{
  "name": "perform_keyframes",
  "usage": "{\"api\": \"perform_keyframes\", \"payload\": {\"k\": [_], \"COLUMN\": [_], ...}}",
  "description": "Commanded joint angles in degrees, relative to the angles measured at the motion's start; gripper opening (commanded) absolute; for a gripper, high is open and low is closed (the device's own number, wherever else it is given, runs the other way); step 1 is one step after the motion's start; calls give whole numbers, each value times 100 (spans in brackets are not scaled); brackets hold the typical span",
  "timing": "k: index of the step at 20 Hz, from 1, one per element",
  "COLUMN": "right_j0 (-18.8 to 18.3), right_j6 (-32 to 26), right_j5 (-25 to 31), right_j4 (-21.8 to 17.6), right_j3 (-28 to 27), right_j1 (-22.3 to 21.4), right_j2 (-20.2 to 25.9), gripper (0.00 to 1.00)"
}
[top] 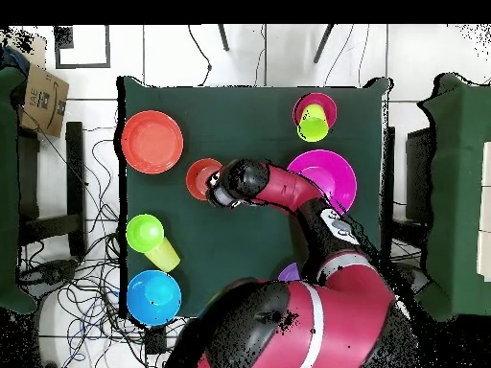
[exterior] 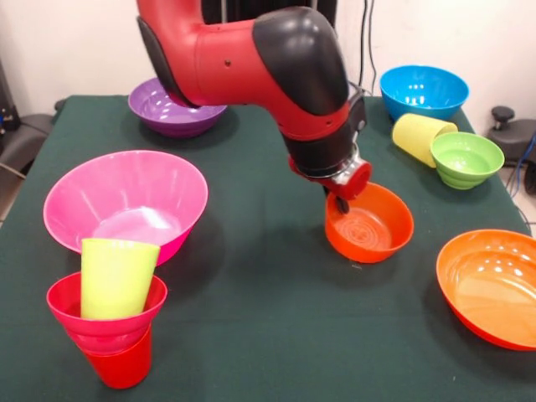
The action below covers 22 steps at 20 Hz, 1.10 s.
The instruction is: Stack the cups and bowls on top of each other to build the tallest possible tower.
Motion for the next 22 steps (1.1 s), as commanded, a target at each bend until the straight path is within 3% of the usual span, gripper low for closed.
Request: {"api": "perform_keyframes", "payload": {"k": [1, 12, 15, 22], "right_j0": [-167, -407, -464, -620], "right_j6": [-664, -805, -829, -1249], "right_j5": [1062, 2191, 2216, 2572], "right_j4": [-285, -232, -264, -699], "right_j3": [-524, -951, -910, -1150], "right_j1": [-195, -407, -459, -461], "right_j2": [170, 388, 403, 294], "gripper": [0, 0, 0, 0]}}
